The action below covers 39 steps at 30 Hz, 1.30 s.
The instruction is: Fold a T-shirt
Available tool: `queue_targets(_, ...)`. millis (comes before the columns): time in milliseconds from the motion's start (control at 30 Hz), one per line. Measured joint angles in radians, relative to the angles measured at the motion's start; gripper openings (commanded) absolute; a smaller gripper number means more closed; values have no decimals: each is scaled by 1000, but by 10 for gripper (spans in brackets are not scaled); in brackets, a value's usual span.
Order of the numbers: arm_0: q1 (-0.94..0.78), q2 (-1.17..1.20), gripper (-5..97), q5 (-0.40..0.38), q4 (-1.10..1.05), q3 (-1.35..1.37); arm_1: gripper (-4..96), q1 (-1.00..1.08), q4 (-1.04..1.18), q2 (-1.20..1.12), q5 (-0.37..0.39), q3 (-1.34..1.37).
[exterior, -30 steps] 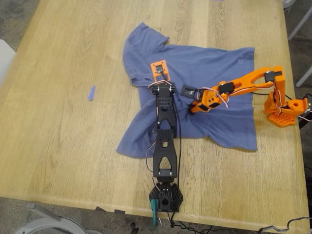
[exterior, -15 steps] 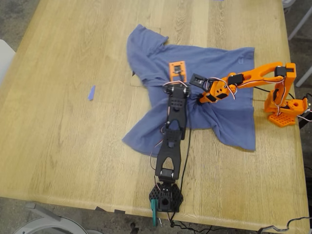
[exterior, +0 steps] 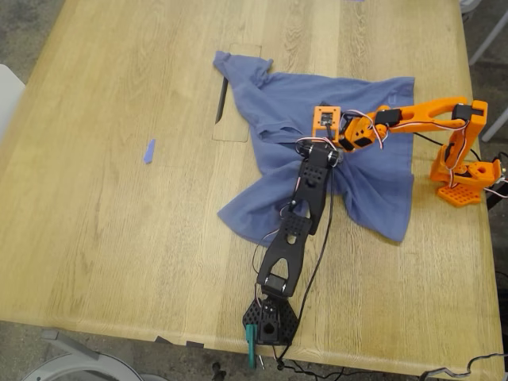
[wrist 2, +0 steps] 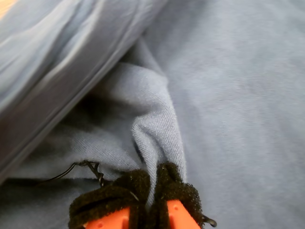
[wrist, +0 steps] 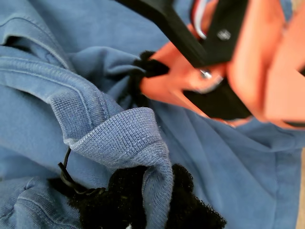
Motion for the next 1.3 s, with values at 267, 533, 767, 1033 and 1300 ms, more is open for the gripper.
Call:
queue_targets(267, 112, 0, -1, -8, -92, 2, -1, 54, 0, 0, 0, 0)
queue_targets(533, 264, -57, -1, -12, -238, 2, -1, 98, -17, 0, 0, 0)
queue_targets(767, 341, -161, -1, -15, -321, 2, -1, 130, -26, -11, -3, -6)
queue_targets(1033, 414, -276, -1, -29, -396, 2, -1, 143, -29, -37, -3, -21)
queue_targets(1300, 437, -333, -1, -32, -442, 2, -1, 158, -46, -80, -5, -41)
